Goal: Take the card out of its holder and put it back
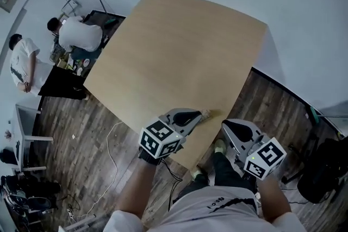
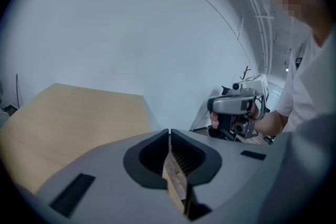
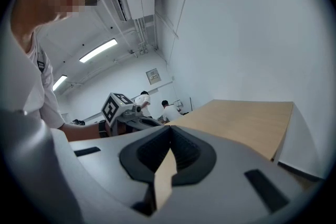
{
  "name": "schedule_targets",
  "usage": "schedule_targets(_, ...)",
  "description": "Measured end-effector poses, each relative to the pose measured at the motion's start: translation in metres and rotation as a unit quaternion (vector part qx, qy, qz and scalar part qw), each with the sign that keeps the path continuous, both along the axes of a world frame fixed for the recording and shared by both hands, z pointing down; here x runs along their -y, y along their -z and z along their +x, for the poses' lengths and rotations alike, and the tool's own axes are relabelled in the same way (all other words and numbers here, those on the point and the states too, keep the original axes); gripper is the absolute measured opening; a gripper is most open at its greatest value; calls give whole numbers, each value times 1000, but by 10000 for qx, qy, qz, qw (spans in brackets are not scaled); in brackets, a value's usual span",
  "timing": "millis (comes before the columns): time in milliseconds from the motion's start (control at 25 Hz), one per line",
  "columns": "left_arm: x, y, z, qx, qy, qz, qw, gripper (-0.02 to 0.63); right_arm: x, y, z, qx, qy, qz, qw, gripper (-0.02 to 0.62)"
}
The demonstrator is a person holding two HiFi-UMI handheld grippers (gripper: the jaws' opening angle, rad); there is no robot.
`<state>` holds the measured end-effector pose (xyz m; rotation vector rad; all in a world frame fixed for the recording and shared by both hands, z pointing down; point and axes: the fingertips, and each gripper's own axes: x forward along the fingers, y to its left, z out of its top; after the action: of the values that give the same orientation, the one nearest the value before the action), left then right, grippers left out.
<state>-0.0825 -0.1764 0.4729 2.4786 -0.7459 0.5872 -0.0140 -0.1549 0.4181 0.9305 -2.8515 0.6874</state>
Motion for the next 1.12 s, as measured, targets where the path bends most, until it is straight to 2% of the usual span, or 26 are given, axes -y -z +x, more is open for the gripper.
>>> schedule_targets(200, -24, 60, 1, -887, 326, 495, 9943, 15, -13, 23, -18, -157, 74, 267, 9995, 14)
schedule_targets(440, -67, 112, -3, -1387, 735, 1019, 9823, 14, -41, 44, -36, -228, 145, 467, 9985, 14)
schedule_targets(680, -100, 133, -6, -1504, 1062, 1303, 9742, 14, -63, 60, -40, -290, 94, 635, 9975, 14)
schedule_targets(960, -125, 148, -12, -1573, 1183, 1536, 9683, 14, -80, 75, -36, -347, -119, 852, 9957, 12)
schedule_targets(1120, -136, 150, -17, -1639, 1204, 1533, 9670, 14, -93, 76, -37, -359, -168, 880, 9953, 14)
